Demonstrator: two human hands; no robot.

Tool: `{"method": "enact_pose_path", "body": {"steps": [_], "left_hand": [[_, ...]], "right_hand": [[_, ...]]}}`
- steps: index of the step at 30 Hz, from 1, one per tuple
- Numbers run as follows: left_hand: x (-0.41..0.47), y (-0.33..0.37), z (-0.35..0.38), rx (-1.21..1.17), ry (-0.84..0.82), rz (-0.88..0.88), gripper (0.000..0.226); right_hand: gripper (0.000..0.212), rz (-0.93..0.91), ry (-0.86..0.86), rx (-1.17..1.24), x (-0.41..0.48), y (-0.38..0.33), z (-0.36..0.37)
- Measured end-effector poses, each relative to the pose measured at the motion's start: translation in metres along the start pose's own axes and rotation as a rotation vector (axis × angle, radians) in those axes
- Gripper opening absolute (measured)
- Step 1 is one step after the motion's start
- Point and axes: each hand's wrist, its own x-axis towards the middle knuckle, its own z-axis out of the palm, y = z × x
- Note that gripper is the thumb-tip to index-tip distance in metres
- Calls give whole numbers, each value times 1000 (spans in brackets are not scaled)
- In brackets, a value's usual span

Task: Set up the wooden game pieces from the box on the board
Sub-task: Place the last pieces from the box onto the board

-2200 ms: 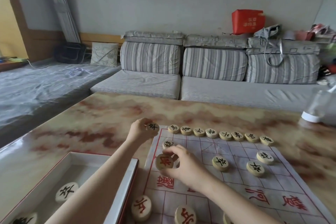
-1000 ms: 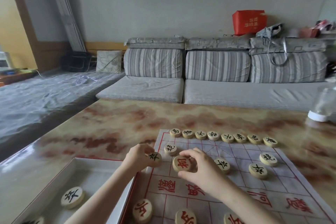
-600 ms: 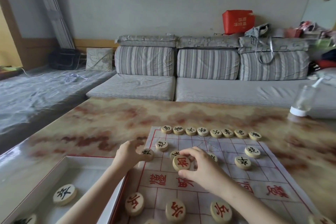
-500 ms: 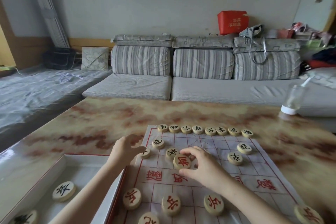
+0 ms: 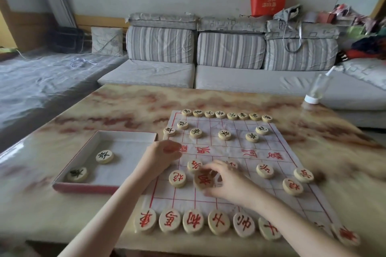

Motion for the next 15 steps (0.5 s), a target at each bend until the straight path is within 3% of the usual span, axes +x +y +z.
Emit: {"method": "enact_pose_path", "body": {"steps": [11, 15], "left_hand": [[-64, 26, 32, -50, -58, 73, 23], [-82, 29, 43, -93, -53, 48, 26]], "right_hand": [[49, 155, 87, 14, -77, 26, -19], [47, 289, 132, -5, -114, 53, -35]]}}
